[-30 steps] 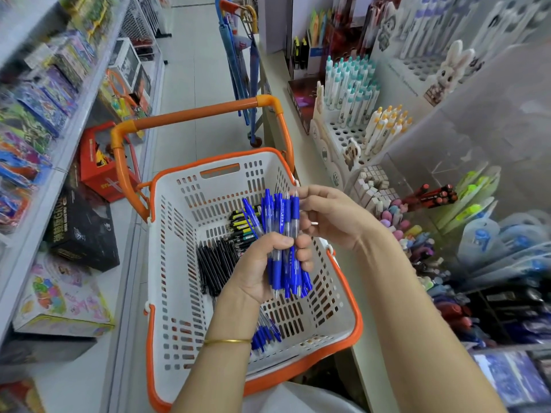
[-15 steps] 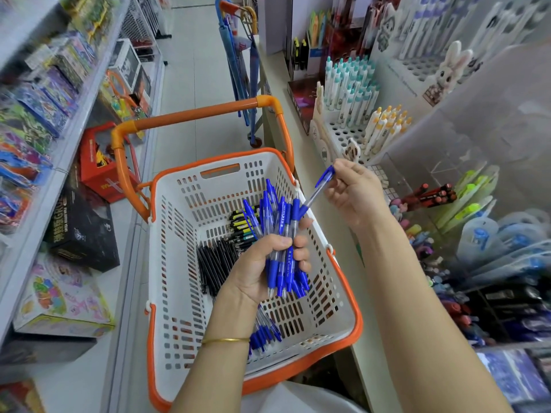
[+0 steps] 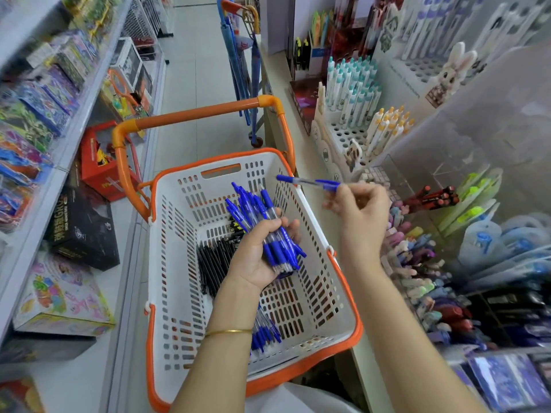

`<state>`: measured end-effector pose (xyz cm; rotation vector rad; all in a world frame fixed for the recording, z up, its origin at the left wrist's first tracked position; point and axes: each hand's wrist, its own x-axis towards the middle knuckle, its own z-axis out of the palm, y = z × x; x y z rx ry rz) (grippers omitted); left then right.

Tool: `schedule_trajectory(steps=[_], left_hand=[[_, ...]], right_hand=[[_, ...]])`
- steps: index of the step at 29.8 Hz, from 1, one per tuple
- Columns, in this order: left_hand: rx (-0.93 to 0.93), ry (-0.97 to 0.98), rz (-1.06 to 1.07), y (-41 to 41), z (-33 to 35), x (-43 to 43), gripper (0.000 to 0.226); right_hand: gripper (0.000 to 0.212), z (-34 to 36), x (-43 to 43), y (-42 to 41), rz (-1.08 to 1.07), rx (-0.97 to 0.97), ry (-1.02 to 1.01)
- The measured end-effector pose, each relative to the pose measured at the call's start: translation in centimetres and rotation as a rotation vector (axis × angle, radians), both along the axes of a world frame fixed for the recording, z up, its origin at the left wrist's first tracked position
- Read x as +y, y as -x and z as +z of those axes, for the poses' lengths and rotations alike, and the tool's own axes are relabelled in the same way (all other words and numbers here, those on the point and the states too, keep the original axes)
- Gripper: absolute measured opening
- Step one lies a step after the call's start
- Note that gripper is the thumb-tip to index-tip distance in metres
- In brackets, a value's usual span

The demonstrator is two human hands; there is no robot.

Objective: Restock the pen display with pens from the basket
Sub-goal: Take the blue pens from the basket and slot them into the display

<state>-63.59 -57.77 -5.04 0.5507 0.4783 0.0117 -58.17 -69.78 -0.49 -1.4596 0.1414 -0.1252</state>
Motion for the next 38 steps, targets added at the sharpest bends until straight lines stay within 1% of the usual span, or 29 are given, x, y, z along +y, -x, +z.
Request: schedule_trajectory(steps=[3,4,6,7,10,12,14,17,19,20,22,25,28,30,33,35,36,38], left_hand=[[0.038,-0.025,0.001,-0.5,0.2,-0.2,0.013],[0.058,-0.044,0.002,-0.6,0.3,-0.3,0.021],[0.096,-0.048,0.016,-0.7,0.4,-0.3,0.044],[0.09,-0.038,0.026,-0.7,0.5,-0.4,0.045],[0.051,-0.015,0.054,-0.8,0.4,-0.3,0.031],[0.031,-0.024,0.053,-0.7,0.4,-0.4,0.032],[0.031,-0.075,0.043,-0.6,0.4,-0.4,0.025],[0.013,-0.158,0.046,-0.4,0.6,-0.4,0.024],[0.002,-0.189,0.019,-0.1,0.9,-0.4,0.014],[0.004,-0.202,0.001,0.0,1.0,-0.4,0.011],[0.021,-0.249,-0.052,0.2,1.1,-0.5,0.02],[0.006,-0.331,-0.097,0.5,1.3,-0.8,0.015],[-0.029,-0.409,-0.122,0.5,1.6,-1.1,0.016],[-0.037,-0.428,-0.137,0.6,1.8,-1.1,0.019],[-0.06,-0.429,-0.17,0.9,1.8,-1.0,0.018],[-0.075,-0.406,-0.189,1.1,1.8,-0.8,0.012],[-0.078,-0.39,-0.194,1.1,1.7,-0.8,0.015],[-0.083,-0.333,-0.207,1.2,1.6,-0.7,0.032]], right_hand=[[0.016,-1.4,0.7,2.8,0.038,-0.057,0.134],[0.018,-1.8,0.8,3.3,0.053,-0.072,0.174],[0.02,-2.2,0.9,3.8,0.094,-0.076,0.229],[0.019,-2.3,0.9,3.9,0.128,-0.072,0.252],[0.018,-2.4,0.7,3.8,0.262,-0.052,0.336],[0.017,-2.3,0.6,3.8,0.335,-0.046,0.412],[0.016,-2.0,0.4,3.7,0.405,-0.042,0.449],[0.01,-1.5,0.1,3.2,0.518,0.0,0.485],[0.008,-1.3,0.0,2.7,0.502,-0.003,0.508],[0.009,-1.2,0.1,2.5,0.463,-0.028,0.513],[0.016,-0.8,0.4,2.0,0.427,-0.098,0.508],[0.032,0.2,1.3,1.0,0.5,-0.221,0.539],[0.038,0.9,2.2,0.1,0.615,-0.272,0.696],[0.037,1.0,2.4,-0.2,0.648,-0.298,0.794],[0.03,1.4,2.2,-0.3,0.663,-0.295,0.761],[0.025,1.7,1.9,-0.5,0.696,-0.208,0.676],[0.023,1.8,1.7,-0.6,0.712,-0.148,0.619],[0.02,1.9,1.3,-0.8,0.712,-0.049,0.473]])
